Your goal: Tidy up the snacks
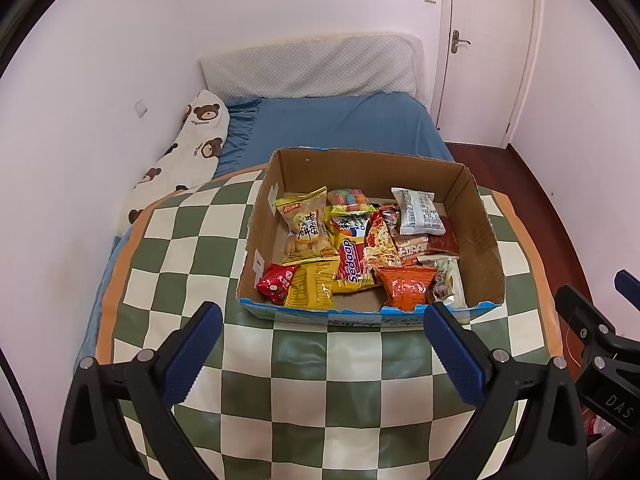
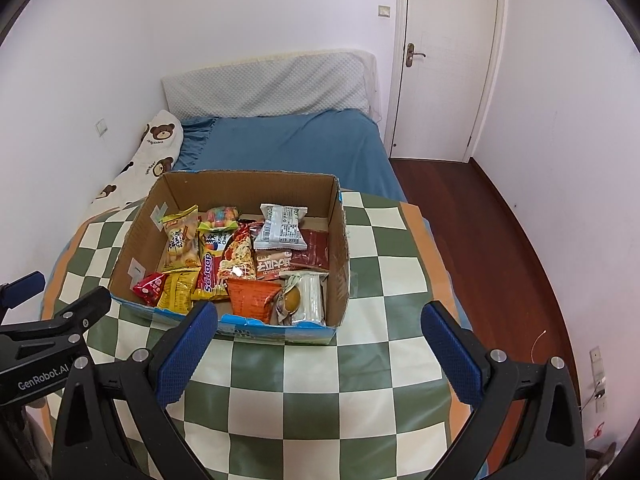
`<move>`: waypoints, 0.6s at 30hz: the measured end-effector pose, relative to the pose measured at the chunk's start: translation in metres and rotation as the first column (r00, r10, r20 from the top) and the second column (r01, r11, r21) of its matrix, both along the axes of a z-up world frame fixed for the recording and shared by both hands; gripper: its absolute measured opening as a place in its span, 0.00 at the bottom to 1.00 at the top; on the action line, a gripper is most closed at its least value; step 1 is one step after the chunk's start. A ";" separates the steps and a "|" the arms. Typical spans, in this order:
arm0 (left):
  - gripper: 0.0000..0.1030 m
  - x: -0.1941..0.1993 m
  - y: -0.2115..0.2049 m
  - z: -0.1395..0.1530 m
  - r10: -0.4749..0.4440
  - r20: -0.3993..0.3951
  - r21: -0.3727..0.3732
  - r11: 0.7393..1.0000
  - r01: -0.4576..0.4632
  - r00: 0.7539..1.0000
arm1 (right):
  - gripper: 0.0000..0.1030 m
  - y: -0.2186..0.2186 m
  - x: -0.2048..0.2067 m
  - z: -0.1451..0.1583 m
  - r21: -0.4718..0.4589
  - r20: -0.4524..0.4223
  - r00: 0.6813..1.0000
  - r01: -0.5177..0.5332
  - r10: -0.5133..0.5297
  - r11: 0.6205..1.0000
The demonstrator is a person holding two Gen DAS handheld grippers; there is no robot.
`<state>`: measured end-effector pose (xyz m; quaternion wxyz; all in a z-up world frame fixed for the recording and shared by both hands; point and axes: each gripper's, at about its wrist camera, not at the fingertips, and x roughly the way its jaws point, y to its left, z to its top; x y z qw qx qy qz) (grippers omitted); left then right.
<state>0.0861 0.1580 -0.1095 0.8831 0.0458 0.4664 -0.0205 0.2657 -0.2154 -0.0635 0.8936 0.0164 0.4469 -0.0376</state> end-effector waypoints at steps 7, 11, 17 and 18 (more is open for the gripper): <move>1.00 0.000 0.000 -0.001 0.002 0.000 -0.003 1.000 -0.002 1.000 | 1.00 0.000 0.000 -0.002 -0.004 -0.001 1.000 0.001 -0.001 1.000; 1.00 0.000 0.000 -0.001 0.004 -0.001 0.000 1.000 -0.004 1.000 | 1.00 0.000 0.000 -0.002 -0.005 -0.001 1.000 0.000 0.000 1.000; 1.00 0.000 0.001 0.001 0.007 -0.003 -0.002 1.000 -0.007 1.000 | 1.00 0.000 0.000 -0.001 -0.006 0.000 1.000 0.003 -0.003 1.000; 1.00 0.000 0.000 0.002 0.005 -0.001 -0.001 1.000 -0.005 1.000 | 1.00 0.000 0.000 -0.001 -0.006 -0.001 1.000 0.004 -0.004 1.000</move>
